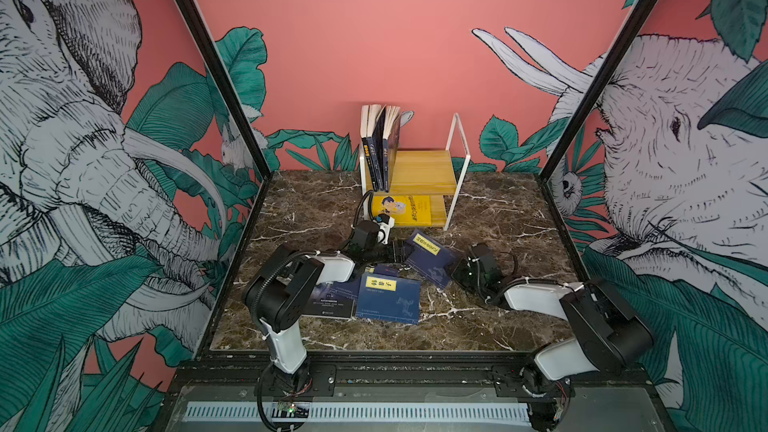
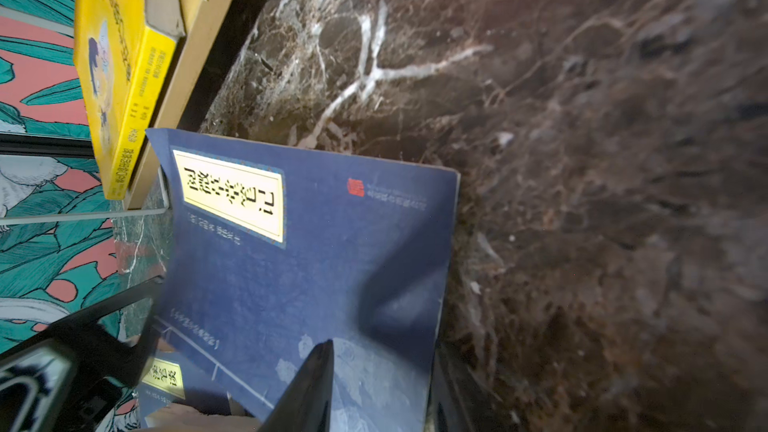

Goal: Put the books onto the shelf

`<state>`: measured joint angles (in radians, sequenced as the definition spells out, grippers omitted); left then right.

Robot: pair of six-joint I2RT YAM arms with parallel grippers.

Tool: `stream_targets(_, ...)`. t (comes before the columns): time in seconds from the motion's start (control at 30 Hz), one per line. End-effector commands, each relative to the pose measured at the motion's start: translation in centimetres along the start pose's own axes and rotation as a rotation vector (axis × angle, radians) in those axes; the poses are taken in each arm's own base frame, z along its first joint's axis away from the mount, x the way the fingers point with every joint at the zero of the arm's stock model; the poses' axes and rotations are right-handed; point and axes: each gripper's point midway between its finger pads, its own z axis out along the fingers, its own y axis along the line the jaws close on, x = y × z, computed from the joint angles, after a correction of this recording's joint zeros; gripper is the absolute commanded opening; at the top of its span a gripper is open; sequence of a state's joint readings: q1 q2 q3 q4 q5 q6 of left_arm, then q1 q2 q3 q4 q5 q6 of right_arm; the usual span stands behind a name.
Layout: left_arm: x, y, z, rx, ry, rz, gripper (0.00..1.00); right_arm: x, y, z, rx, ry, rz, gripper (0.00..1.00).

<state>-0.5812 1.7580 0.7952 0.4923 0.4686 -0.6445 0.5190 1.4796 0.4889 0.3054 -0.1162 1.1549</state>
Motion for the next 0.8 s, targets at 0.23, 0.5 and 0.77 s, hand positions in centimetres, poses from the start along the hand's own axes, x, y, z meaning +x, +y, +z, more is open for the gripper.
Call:
stream_targets(0.23, 0.2, -5.1, -1.4, 0.149, 0.028, -0.051, 0.43, 1.8, -1.3, 0.5, 0.057, 0.088, 0.034, 0.39)
stream_targets(0.5, 0.3, -4.8, -1.2, 0.123, 0.023, -0.078, 0.29, 2.7, -2.1, 0.4, 0.071, 0.109, 0.033, 0.38)
stream_targets(0.77, 0.1, -3.6, -0.9, 0.069, -0.001, -0.085, 0.17, 2.6, -3.2, -1.0, 0.116, 0.088, -0.007, 0.38)
